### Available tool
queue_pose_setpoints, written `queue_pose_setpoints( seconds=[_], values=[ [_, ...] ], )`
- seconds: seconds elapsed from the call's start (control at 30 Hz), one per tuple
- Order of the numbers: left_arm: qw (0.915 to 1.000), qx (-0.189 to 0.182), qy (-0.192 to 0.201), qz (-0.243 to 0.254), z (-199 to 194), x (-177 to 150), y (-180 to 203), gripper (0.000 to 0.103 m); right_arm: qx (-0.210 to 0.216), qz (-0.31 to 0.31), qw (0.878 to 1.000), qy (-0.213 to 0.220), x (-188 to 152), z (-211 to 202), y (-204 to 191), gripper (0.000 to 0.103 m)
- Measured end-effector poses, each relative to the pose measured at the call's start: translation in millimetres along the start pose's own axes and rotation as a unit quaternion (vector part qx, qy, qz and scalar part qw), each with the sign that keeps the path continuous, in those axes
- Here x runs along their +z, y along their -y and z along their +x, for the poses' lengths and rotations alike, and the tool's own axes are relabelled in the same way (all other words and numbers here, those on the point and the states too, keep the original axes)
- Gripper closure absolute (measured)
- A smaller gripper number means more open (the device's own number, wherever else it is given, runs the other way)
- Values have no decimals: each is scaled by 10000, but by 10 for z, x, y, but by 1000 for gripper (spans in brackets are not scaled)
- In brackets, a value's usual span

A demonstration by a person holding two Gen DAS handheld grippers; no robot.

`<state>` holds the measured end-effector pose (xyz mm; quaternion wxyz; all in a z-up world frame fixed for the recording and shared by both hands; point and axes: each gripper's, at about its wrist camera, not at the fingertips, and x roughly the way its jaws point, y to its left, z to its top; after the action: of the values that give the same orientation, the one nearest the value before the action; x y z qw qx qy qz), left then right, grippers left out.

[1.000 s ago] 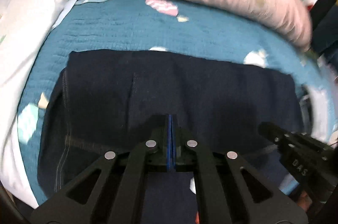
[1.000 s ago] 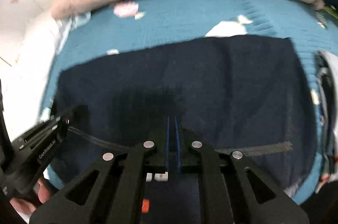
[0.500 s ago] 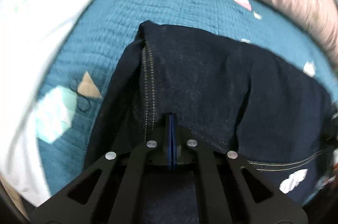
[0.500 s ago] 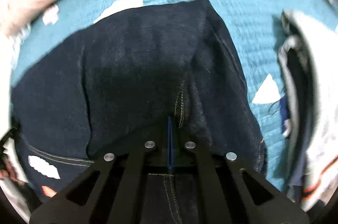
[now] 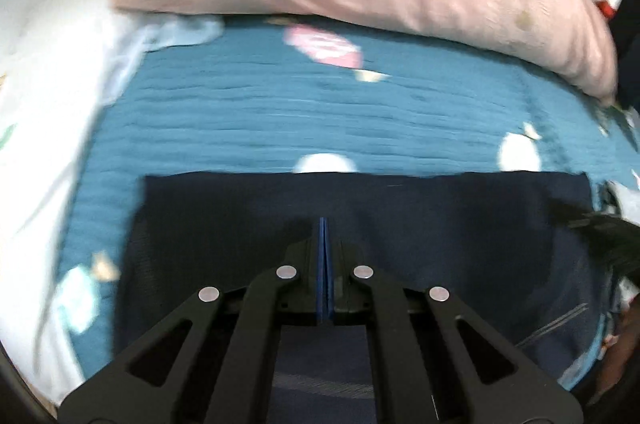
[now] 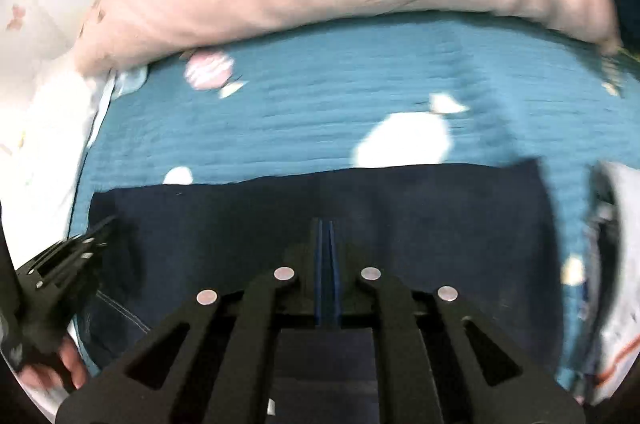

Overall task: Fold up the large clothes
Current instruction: 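Lower the folded jacket flat onto the bed with both tools, then open both tools and withdraw them from the folded jacket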

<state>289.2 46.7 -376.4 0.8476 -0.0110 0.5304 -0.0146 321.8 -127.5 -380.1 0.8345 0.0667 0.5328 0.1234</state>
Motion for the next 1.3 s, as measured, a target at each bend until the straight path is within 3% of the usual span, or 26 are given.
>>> queue_pose_setpoints(
  seconds=[0.1,0.13,0.17,0.23,0.27,0.3,0.33,0.4,0.43,0.5,0.53,0.63,0.7,0.83,0.9,1.0,1.03,1.23,1.3],
  values=[
    [9991,303,-295,32,287,22,28,101,-163,-208,9989,-390,-37,345,-58,103],
    [9990,226,-382,-5,374,22,-48,101,-169,-275,9987,-387,-33,401,0,103],
    [9991,22,-432,-32,392,18,-123,101,-457,-487,9973,-316,-19,399,73,103],
    [9994,55,-331,125,299,16,-214,101,-996,-692,9923,-249,-4,336,256,103],
    [9985,455,-233,207,257,3,-254,101,-1122,-648,9913,-253,19,300,428,103],
    [9926,1181,-118,253,221,2,-348,101,-1341,-556,9890,-282,49,279,645,103],
    [9906,1362,-104,84,213,3,-523,100,-1483,-488,9873,-299,71,272,794,103],
    [9896,1306,-336,-508,289,-3,-932,101,-856,1,9953,-448,127,247,1154,103],
    [9897,1151,-347,-775,344,-17,-1141,101,-745,118,9960,-470,145,251,1201,103],
    [9902,794,-408,-1078,430,-28,-1313,101,-908,-13,9943,-556,135,408,1150,103],
    [9895,845,-414,-1098,434,-17,-1300,101,-1041,-24,9932,-526,111,489,1113,103],
    [9861,1433,-473,-694,487,8,-1089,101,-1364,18,9900,-372,73,542,1015,103],
    [9849,1536,-494,-626,450,11,-1045,101,-1397,-181,9894,-366,66,491,990,103],
    [9885,1295,-364,-694,134,-64,-1030,99,-872,4,9954,-395,32,111,1122,103],
    [9893,1238,-321,-698,-6,-117,-987,99,-764,69,9965,-343,-6,-113,1154,98],
    [9914,1128,-225,-629,-235,-228,-887,81,-465,143,9985,-253,-94,-434,1183,98],
    [9920,1116,-144,-569,-316,-250,-824,75,-435,135,9987,-246,-114,-464,1135,98],
    [9936,1009,-164,-475,-668,-529,-609,74,-304,206,9990,-249,-438,-768,988,97],
    [9943,949,-177,-449,-765,-653,-547,70,-305,204,9991,-206,-565,-894,957,97]
  ],
)
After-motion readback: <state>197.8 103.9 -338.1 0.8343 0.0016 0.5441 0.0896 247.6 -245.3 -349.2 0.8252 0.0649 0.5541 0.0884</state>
